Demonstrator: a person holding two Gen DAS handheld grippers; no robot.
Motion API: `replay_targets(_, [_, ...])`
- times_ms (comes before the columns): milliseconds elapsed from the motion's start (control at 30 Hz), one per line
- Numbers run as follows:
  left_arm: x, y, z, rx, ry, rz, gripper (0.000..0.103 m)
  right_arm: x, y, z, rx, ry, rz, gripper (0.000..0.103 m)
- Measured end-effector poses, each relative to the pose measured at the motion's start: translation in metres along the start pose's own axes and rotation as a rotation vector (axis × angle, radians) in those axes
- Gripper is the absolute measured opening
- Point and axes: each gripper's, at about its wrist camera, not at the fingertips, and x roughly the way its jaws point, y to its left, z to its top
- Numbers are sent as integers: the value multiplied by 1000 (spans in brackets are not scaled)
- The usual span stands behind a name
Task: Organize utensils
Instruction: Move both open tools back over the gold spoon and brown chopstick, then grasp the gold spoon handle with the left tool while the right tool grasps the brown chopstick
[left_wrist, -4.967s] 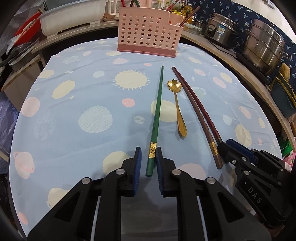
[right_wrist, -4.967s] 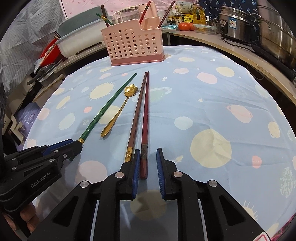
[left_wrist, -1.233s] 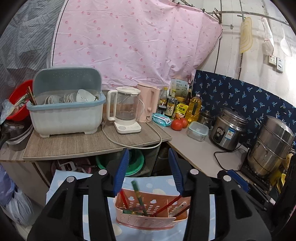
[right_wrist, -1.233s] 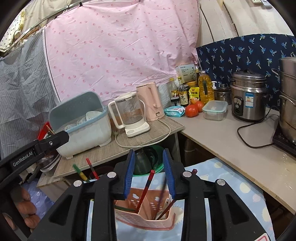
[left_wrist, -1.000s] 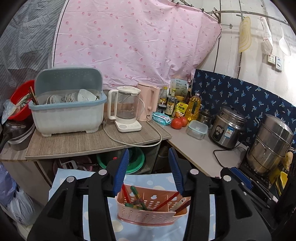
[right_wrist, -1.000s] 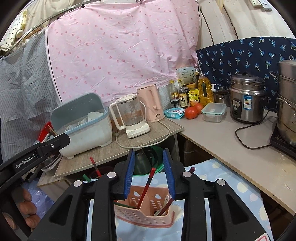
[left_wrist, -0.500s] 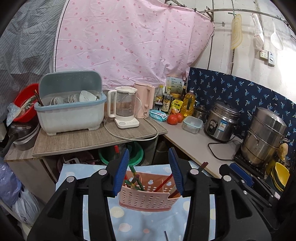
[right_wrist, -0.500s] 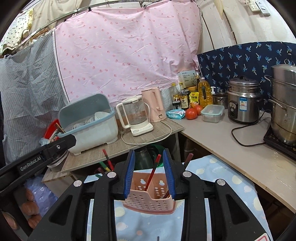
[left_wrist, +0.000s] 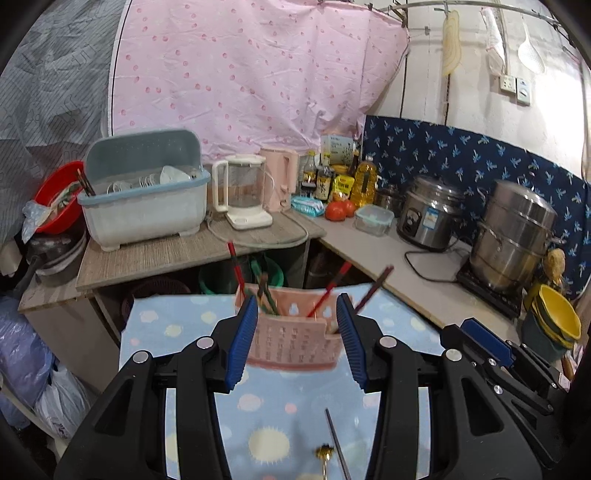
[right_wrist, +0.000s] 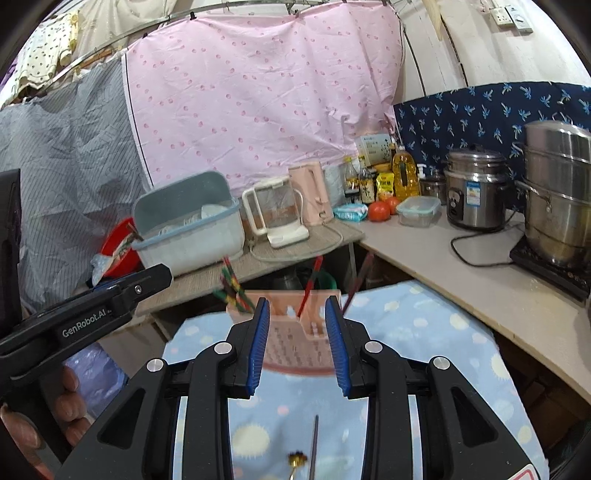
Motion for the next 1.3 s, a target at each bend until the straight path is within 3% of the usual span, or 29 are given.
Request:
replay_targets(267, [7, -2, -86, 30, 156, 3, 42, -7, -8, -95, 23, 185, -5, 31])
replay_targets(667, [12, 10, -197, -52, 355, 21, 42, -8, -13, -204, 36, 401, -32, 31])
replay_targets(933, [9, 18, -230, -85, 406, 27, 42, -5, -9, -236, 18, 455, -40, 31])
replay_targets(1300, [12, 18, -247, -94, 447, 29, 42, -2, -4, -244, -10, 459, -45, 27])
